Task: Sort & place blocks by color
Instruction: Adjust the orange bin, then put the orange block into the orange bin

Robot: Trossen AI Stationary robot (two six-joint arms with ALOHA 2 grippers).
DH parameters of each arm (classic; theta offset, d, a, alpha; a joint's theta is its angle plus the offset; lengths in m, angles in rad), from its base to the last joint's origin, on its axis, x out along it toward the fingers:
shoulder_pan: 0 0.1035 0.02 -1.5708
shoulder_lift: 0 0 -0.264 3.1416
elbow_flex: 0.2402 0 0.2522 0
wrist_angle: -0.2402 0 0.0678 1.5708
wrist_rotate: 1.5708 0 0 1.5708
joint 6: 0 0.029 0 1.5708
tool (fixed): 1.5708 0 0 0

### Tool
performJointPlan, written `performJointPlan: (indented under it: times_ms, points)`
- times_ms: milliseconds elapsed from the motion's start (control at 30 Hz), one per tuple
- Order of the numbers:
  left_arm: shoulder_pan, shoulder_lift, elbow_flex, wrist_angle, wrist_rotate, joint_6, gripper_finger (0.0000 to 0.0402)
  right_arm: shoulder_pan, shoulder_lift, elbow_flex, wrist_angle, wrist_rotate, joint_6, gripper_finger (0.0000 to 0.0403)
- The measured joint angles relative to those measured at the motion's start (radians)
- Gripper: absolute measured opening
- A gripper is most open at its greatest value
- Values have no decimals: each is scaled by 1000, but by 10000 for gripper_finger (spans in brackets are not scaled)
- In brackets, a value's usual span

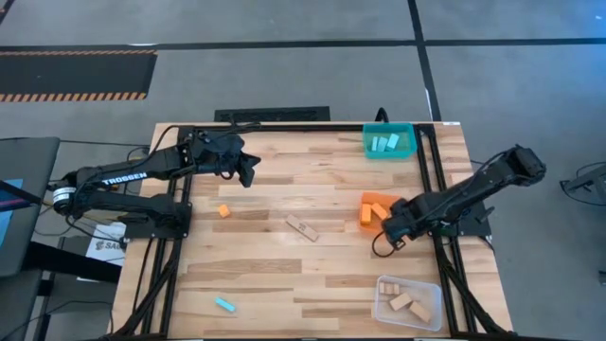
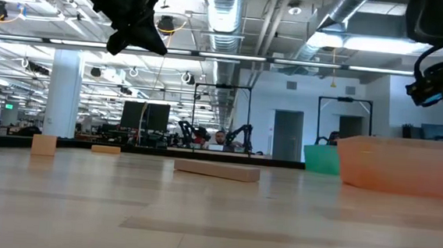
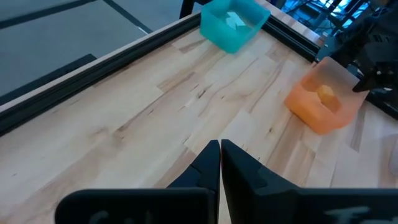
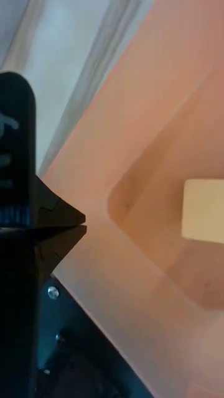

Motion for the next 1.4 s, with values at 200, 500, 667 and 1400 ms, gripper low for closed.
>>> performJointPlan:
  times_ms: [200,500,667,1400]
  points:
    - [12,0,0,-42,1,29,0,33,-1,19,-24,10,18,1]
    - [175,59,1,-216,-130,72,0,84,-12,246,-103,324,29,3]
    - [312,195,21,-236,-24,271,7,73,-13,366,-92,430,-113,14]
    - [538,761,337,-555,-91,1164,228,145,-12,451,-20,365,-228,61]
